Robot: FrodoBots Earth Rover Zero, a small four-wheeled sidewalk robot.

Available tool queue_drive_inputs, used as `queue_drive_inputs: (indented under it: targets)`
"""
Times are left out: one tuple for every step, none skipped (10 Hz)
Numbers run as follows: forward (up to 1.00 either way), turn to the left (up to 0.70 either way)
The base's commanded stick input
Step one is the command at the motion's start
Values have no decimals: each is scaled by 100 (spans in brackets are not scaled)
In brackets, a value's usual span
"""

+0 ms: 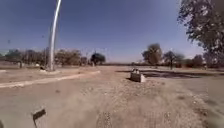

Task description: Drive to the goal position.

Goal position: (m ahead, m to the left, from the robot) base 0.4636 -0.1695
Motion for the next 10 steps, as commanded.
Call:
queue_drive_inputs:
  targets:
    - [50,0]
    - [50,0]
    - [50,0]
    - [50,0]
    - [50,0]
    - [50,0]
    - [50,0]
    - [50,0]
    - [50,0]
    - [50,0]
